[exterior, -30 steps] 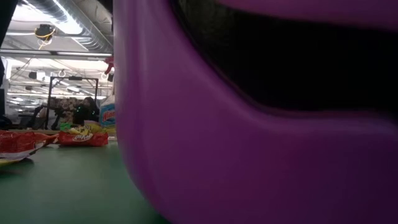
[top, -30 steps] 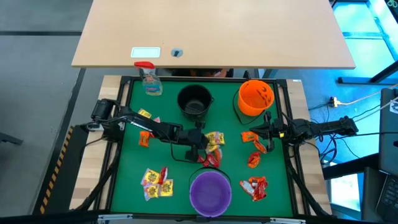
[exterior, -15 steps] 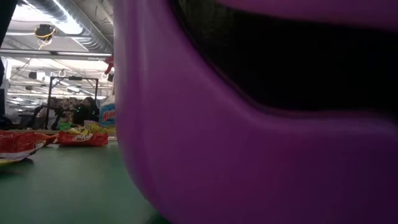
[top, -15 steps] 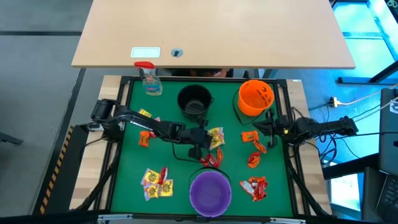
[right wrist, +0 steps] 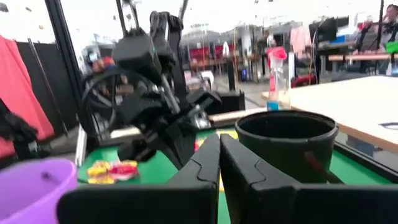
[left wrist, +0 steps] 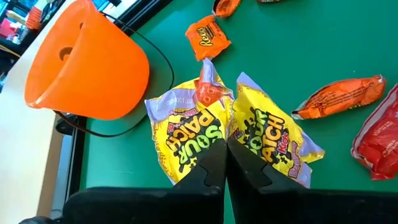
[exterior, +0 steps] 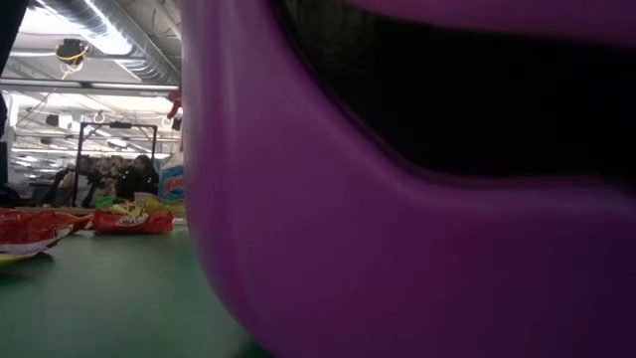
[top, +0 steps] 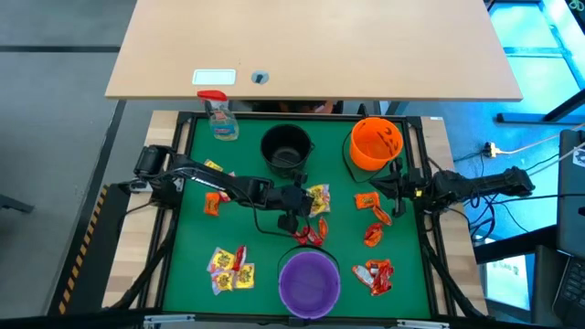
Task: Sort candy
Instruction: Put the yellow candy into the violet bucket
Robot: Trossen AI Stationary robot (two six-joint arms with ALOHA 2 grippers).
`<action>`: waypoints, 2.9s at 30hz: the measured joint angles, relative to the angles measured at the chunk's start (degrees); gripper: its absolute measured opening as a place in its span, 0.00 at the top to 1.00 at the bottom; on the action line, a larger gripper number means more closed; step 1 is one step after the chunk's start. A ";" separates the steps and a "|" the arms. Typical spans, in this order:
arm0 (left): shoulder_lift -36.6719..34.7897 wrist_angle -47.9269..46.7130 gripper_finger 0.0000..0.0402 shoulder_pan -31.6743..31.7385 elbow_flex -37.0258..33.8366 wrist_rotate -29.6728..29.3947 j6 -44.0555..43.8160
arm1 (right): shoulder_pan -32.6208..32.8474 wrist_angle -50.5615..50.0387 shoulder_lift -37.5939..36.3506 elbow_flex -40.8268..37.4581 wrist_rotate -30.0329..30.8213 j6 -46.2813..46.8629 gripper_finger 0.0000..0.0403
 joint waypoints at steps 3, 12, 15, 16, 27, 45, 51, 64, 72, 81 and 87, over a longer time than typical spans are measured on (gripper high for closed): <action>0.00 0.07 1.00 0.00 0.00 0.00 0.00 | -0.02 -3.13 5.67 3.67 0.00 -0.21 0.97; 0.00 0.04 1.00 0.13 0.00 1.25 0.11 | 0.00 -5.97 22.86 9.93 0.63 -2.27 0.97; 0.00 0.00 1.00 0.12 0.00 2.55 0.11 | 0.05 -6.03 28.59 11.70 1.11 -5.08 0.97; 0.00 -0.02 1.00 0.09 0.00 2.56 0.11 | 0.05 -5.95 30.48 12.49 1.13 -6.51 0.97; 0.00 -0.61 1.00 0.11 -0.02 2.67 0.15 | 0.05 -5.89 47.78 20.93 3.60 -18.42 0.75; 0.02 -2.58 1.00 0.11 1.73 3.11 2.19 | 0.51 1.25 57.62 22.60 5.10 -29.66 0.41; 0.02 -2.62 1.00 0.22 1.75 4.80 2.71 | 1.29 5.50 61.21 22.60 5.72 -33.11 0.41; 0.02 -2.51 1.00 0.24 1.79 5.01 3.15 | 1.23 10.84 65.72 22.60 7.06 -35.80 0.45; 0.02 -2.55 1.00 0.26 1.81 5.00 3.17 | 1.23 10.91 65.71 22.60 7.31 -35.95 0.77; 0.02 -3.42 1.00 0.34 1.85 0.63 3.17 | 1.07 11.11 65.71 22.60 8.25 -35.53 0.96; 0.02 -5.78 0.97 0.92 1.90 -2.26 3.08 | 1.09 11.14 65.71 22.60 11.96 -35.49 0.98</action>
